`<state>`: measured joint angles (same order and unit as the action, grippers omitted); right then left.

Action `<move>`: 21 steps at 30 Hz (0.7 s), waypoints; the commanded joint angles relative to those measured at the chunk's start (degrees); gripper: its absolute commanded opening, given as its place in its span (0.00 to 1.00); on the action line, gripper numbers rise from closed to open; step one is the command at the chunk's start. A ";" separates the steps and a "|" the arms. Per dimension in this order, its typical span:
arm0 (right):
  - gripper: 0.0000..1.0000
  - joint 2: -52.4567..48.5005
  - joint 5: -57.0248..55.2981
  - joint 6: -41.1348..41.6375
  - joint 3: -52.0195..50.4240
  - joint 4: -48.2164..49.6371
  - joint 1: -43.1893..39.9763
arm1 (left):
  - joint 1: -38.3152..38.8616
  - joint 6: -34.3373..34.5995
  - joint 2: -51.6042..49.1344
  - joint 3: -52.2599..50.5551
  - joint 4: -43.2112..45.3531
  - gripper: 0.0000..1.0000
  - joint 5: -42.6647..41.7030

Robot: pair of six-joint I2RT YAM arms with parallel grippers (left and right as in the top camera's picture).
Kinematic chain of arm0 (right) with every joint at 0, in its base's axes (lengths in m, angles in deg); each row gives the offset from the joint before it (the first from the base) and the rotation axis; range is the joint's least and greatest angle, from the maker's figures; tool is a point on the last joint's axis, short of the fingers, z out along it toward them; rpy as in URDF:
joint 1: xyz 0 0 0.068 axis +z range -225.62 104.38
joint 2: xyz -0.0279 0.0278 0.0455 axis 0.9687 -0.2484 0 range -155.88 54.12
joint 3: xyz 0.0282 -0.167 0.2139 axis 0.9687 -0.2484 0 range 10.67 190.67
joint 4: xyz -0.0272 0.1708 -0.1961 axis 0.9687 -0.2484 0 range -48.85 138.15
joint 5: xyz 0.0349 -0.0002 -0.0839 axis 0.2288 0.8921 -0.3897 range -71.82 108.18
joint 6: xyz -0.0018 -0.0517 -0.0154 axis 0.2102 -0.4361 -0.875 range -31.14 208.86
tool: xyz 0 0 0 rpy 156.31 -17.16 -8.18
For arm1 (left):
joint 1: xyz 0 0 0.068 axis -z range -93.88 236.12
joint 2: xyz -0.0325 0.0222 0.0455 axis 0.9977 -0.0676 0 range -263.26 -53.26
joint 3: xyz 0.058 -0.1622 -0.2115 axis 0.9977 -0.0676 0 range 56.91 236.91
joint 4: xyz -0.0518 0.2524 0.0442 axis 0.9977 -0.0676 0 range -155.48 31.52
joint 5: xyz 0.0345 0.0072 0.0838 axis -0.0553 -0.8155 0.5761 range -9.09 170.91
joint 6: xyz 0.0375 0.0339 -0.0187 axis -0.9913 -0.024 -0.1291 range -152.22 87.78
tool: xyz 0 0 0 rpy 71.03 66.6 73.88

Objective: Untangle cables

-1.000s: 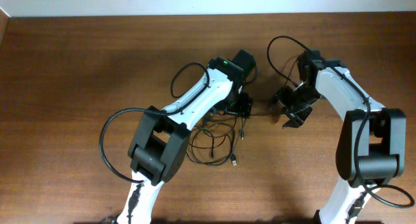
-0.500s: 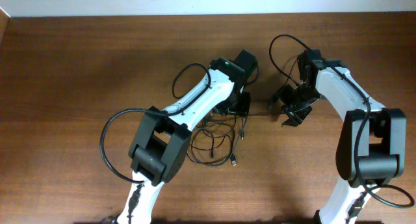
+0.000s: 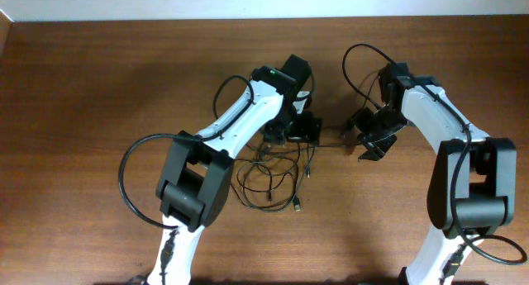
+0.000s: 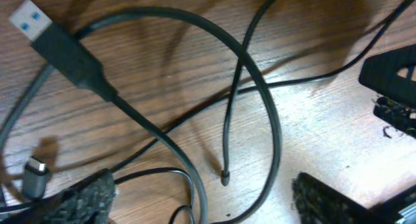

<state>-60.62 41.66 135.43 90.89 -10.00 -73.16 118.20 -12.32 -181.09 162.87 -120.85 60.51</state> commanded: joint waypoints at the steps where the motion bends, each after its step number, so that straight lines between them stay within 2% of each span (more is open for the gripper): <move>1: 0.71 0.22 -0.15 0.44 -0.52 0.15 0.20 | 1.40 -0.44 0.66 -0.07 0.70 0.91 -0.98; 5: 0.71 0.22 -0.13 0.44 -0.52 0.13 0.22 | 3.41 0.02 0.28 -0.07 2.54 0.84 3.26; 7: 0.70 0.22 -0.13 0.42 -0.52 0.13 0.20 | 4.55 0.20 -0.68 -0.07 2.60 0.75 3.96; 8: 0.71 0.22 -0.13 0.42 -0.52 0.13 0.22 | 5.16 0.20 -1.79 -0.07 2.71 0.66 3.93; 9: 0.71 0.22 -0.13 0.42 -0.52 0.13 0.22 | 5.57 0.17 -2.75 -0.07 2.69 0.48 3.96; 10: 0.71 0.22 -0.13 0.44 -0.52 0.13 0.22 | 5.68 0.13 -3.34 -0.07 2.54 0.14 3.93; 11: 0.71 0.22 -0.11 0.44 -0.52 0.13 0.22 | 5.64 -0.07 -3.34 -0.07 2.54 0.00 3.93; 17: 0.61 0.02 -1.60 1.20 -0.57 0.63 3.52 | 1.88 -0.24 -2.64 0.61 1.38 0.00 3.85; 21: 0.57 -0.02 -9.53 11.30 -0.57 0.79 7.72 | 0.70 -0.28 -2.64 0.59 0.00 0.00 3.91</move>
<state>-60.62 36.46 141.53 90.89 -9.39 -66.71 119.55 -12.08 -183.93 162.89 -120.43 63.76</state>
